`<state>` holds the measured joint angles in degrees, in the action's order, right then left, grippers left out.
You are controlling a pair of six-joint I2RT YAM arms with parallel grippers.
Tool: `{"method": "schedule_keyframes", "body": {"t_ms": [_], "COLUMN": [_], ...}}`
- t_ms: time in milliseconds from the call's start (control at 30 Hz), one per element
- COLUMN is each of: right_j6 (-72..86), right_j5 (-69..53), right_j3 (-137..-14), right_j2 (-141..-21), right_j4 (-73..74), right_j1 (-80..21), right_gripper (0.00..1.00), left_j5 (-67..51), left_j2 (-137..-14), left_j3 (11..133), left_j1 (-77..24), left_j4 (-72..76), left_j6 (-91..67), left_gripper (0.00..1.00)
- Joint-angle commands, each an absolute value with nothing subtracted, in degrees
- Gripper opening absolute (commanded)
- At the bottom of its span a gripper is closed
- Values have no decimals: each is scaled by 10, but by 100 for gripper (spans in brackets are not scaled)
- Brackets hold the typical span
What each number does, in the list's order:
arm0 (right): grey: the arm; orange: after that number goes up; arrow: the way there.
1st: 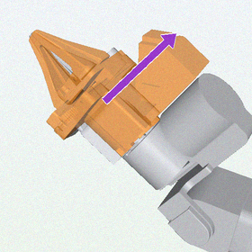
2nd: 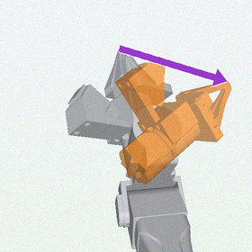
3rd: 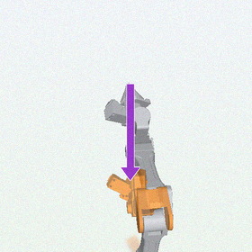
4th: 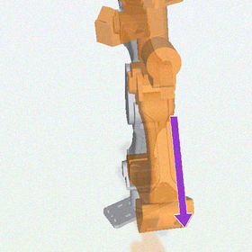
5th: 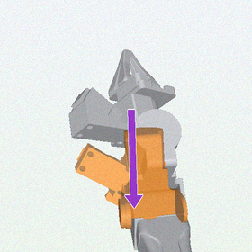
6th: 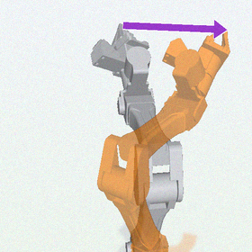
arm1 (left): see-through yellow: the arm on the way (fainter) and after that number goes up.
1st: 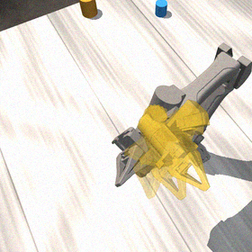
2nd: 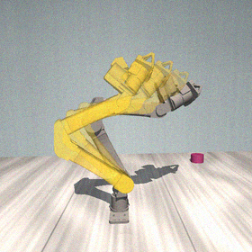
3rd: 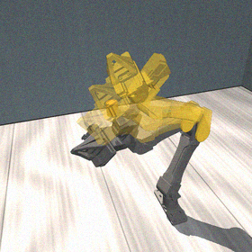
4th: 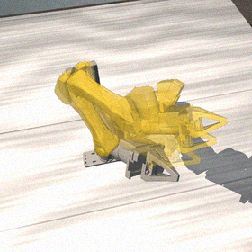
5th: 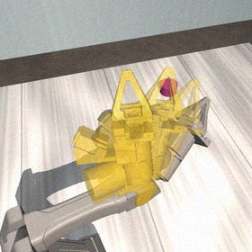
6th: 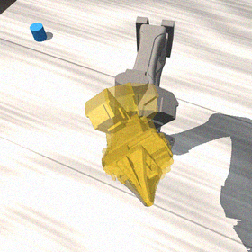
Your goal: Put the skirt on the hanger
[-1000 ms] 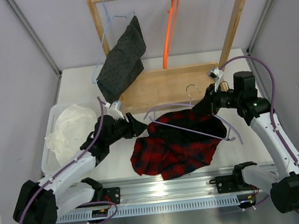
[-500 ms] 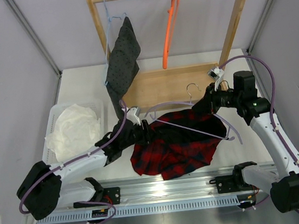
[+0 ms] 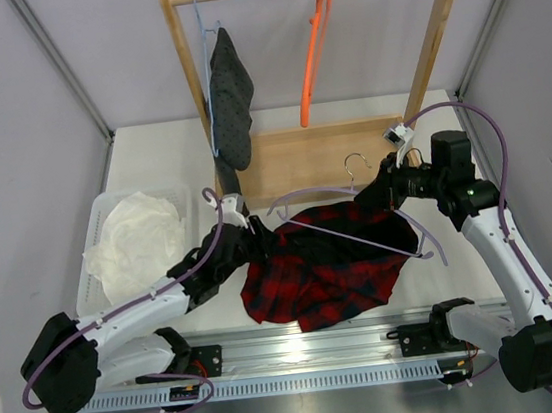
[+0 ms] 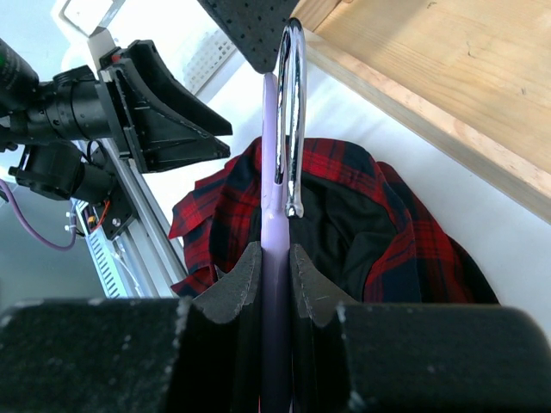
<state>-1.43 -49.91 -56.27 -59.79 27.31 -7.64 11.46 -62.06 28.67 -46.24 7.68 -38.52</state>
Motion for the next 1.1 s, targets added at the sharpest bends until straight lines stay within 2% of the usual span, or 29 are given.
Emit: {"method": "schedule_keyframes", "body": {"t_ms": [0,267,433,533,733,833,933,967,1067], "right_j6": [-3,-3,-3,-3,-3,9,12,13,14], "right_j5": [-504,-505,-506,-506,-507,-506,-507,-508,-510], "right_j3": [-575,-583,-578,-577,-574,-571,-570,-570,-571], "right_j2": [-593,-597,-599,-600,-599,-599,-598,-599,-600], "right_j4": [243,248,243,242,238,234,229,228,228], "right_j1": [-74,-74,-74,-76,-75,-76,-76,-76,-77], "right_gripper": [0,0,0,0,0,0,0,0,0], "left_j5": [138,121,113,125,124,113,109,112,137], "left_j2": [-630,-679,-720,-722,-744,-765,-787,-790,-787], "left_j3": [286,244,215,170,148,148,147,147,149], "left_j1": [-466,-465,-465,-465,-465,-465,-465,-466,-465], "left_j4": [68,171,290,400,487,511,550,555,546], "left_j6": [-386,-423,-463,-499,-521,-530,-544,-547,-553], "left_gripper": [59,60,59,57,54,47,29,17,0]}}
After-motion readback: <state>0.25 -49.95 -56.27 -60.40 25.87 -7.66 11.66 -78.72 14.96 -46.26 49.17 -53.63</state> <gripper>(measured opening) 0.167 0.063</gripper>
